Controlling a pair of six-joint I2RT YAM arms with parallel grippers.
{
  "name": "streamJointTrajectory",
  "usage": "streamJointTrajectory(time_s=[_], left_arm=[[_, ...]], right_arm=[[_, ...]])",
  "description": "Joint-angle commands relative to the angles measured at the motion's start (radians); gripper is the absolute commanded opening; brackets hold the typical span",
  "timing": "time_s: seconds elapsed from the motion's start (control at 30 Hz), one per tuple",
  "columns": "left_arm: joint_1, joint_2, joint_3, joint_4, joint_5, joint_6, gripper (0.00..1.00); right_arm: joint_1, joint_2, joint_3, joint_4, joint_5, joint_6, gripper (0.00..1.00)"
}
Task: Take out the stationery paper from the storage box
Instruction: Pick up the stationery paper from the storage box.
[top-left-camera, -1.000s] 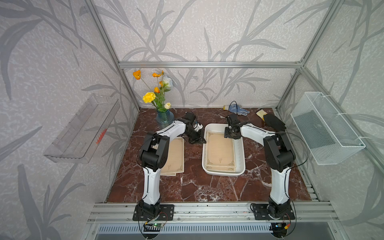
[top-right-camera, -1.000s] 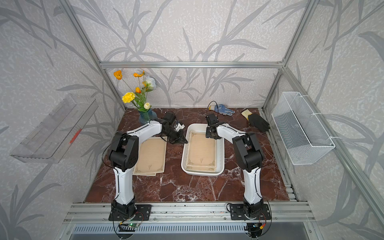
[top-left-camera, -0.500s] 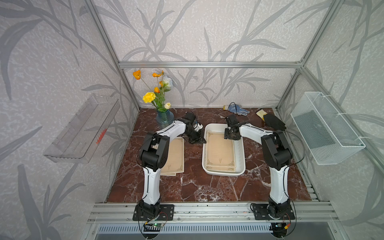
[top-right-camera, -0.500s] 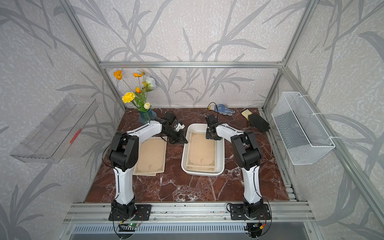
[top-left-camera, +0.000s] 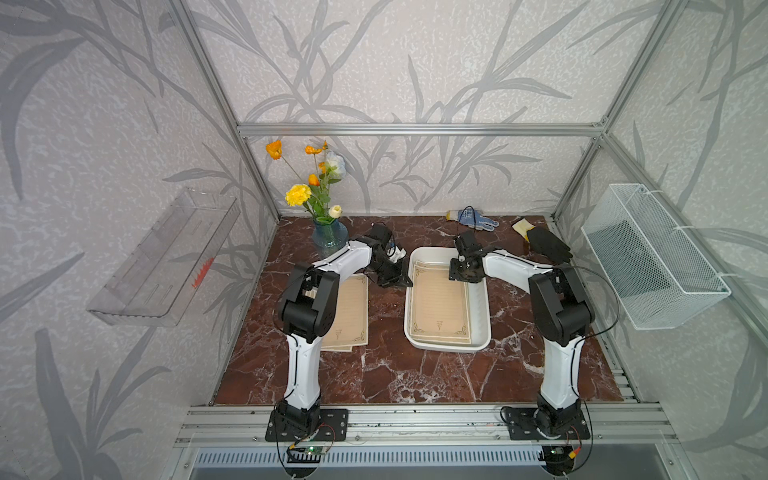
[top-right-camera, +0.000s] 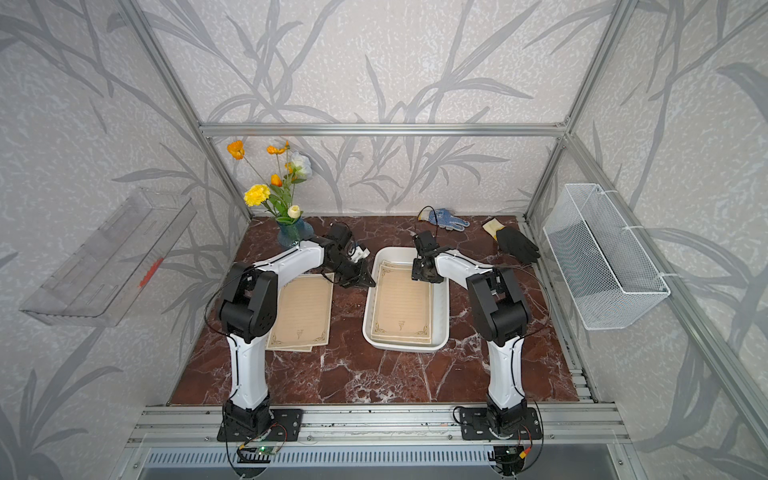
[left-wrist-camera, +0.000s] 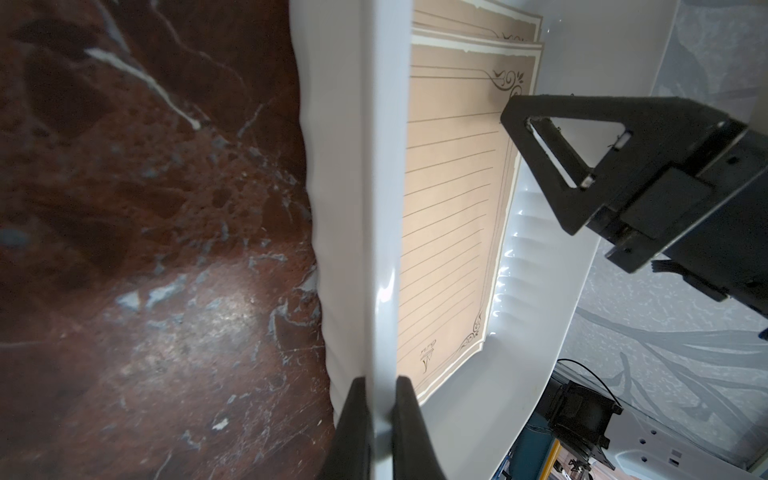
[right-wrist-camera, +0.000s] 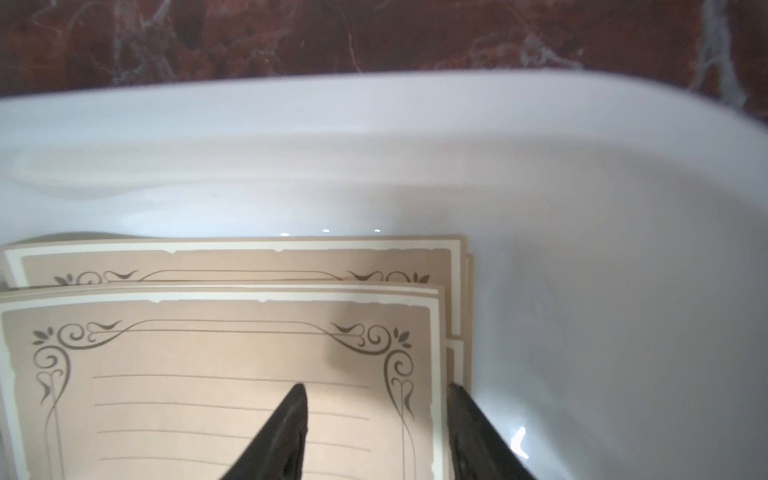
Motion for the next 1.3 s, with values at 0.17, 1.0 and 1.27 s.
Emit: streamJointTrajectory(time_s=[0.17,1.0,1.27], left_arm=[[-0.018,0.058,-0.007,-0.064,-0.070,0.015,0.07],[-0.021,0.056,-0.005,-0.066,-0.074,0.013,0.07],[-0.023,0.055,-0.003,-0.069,-0.076,0.014,0.07]], right_arm=[[-0.008,-0.031,-0.046,0.073,-0.112,0.033,0.50],[-0.076,-0.095,-0.162,0.075,-0.362,0.108,0.31],[-0.104,-0.106,-0.200,0.113,-0.503,0.115,0.16]])
